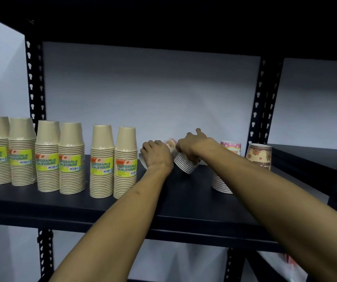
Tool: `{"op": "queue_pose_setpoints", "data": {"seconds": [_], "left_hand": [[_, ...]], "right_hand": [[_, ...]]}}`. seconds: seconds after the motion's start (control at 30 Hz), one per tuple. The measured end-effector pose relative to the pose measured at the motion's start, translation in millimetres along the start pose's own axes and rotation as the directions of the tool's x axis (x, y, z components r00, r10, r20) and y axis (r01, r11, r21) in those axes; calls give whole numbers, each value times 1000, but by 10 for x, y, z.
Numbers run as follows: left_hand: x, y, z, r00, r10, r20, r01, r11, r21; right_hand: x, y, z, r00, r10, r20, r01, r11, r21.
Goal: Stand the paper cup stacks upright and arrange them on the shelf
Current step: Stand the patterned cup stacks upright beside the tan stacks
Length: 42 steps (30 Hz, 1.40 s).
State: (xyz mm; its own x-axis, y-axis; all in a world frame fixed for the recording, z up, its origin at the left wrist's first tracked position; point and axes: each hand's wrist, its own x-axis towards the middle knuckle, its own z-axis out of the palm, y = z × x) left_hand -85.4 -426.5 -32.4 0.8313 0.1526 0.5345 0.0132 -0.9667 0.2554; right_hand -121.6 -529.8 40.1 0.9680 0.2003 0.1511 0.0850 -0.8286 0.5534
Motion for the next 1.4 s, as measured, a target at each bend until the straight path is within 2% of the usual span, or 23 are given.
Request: {"op": "queue_pose_setpoints", "data": {"seconds": [0.13, 0.27, 0.5, 0.6, 0.77, 0.83, 0.87, 0.93, 1.0, 1.1, 1.2, 1.33, 1.4], "left_hand": [[-25, -14, -2, 997, -70, -26, 63, 978, -201], [-84, -74, -32, 990, -141, -17, 126, 928, -352], [-145, -141, -62, 986, -153, 60, 163, 854, -494], [-148, -144, -65, 985, -152, 77, 170, 827, -536], [-198, -144, -105, 977, -180, 117, 214, 782, -585], [-229, -146, -115, 976, -175, 127, 216, 773, -596], [-247, -149, -121, 976, -172, 133, 218, 768, -602], [-279, -154, -134, 975, -171, 144, 223, 760, -610], [-301, -159, -144, 975, -168, 144, 221, 756, -616], [-319, -171, -151, 976, -161, 146, 216, 773, -597], [-338, -179, -149, 977, -141, 158, 206, 801, -562], [-380, -195, -170, 982, -111, 154, 177, 829, -530], [-391, -200, -183, 984, -103, 146, 166, 831, -531]], "right_hand": [[-130, -86, -3, 986, -113, -123, 93, 982, -162], [-184, -118, 60, 958, -234, -168, 191, 952, -238], [-339, -93, 314, 905, -316, -284, 265, 942, -204], [-385, -64, 419, 901, -319, -293, 262, 940, -220], [-474, -51, 525, 897, -292, -332, 281, 956, -84], [-492, -43, 565, 880, -230, -416, 301, 947, 113], [-501, -47, 573, 874, -147, -464, 288, 925, 250], [-513, -69, 560, 832, 74, -550, 241, 844, 479], [-519, -111, 523, 760, 300, -576, 146, 786, 601], [-498, -200, 455, 715, 540, -443, -64, 683, 728], [-386, -256, 456, 724, 644, -248, -129, 480, 868], [-270, -263, 444, 715, 698, 36, -127, 79, 989], [-249, -269, 451, 726, 680, 102, -137, -2, 991]]}}
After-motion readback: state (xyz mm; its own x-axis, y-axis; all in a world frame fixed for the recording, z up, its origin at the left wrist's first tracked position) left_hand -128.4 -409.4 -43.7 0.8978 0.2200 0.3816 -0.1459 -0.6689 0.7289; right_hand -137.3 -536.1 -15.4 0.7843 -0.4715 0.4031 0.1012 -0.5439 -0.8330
